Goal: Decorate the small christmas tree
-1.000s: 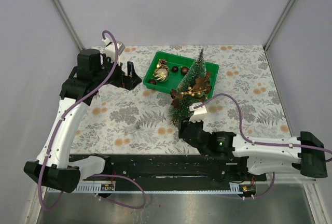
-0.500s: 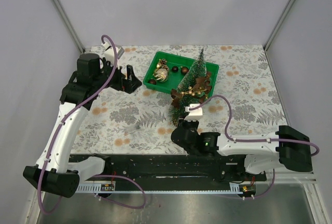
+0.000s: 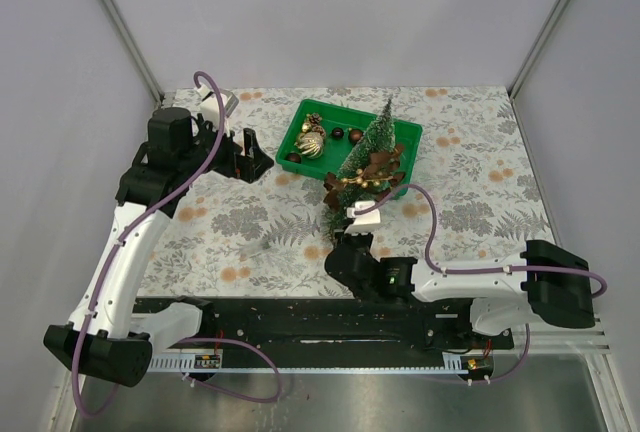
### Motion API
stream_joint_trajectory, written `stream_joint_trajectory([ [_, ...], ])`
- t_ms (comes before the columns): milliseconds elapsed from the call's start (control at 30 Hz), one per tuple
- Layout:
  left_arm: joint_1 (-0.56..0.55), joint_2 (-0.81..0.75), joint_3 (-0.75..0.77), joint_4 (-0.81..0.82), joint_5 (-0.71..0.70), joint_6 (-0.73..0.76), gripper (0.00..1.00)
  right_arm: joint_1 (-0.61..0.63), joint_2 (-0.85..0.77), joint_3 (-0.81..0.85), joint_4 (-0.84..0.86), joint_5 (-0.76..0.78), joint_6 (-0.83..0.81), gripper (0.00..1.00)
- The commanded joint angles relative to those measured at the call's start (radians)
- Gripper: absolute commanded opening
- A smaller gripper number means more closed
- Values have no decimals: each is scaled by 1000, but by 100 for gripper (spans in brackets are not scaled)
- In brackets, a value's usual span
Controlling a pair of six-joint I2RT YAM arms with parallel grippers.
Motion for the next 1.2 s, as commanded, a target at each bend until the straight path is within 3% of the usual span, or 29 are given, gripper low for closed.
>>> stream_joint_trajectory([
  [0,5,-25,6,59,13,-17,99,27,37,-6,233,-73,-124,0],
  [167,6,-47,-6,57,-6,-8,99,48,68,-27,388,-180,-210,0],
  [467,5,-70,-18,57,-15,-5,99,70,102,-32,415,-338,-259,0],
  [800,5,-76,-24,68,11,-30,99,70,-53,-131,364,-390,-323,0],
  [1000,5,-71,-67,126,106,-94,99,67,-46,-42,234,-386,-408,0],
  [1167,5,-42,-118,223,206,-180,99,61,-36,-30,220,-433,-419,0],
])
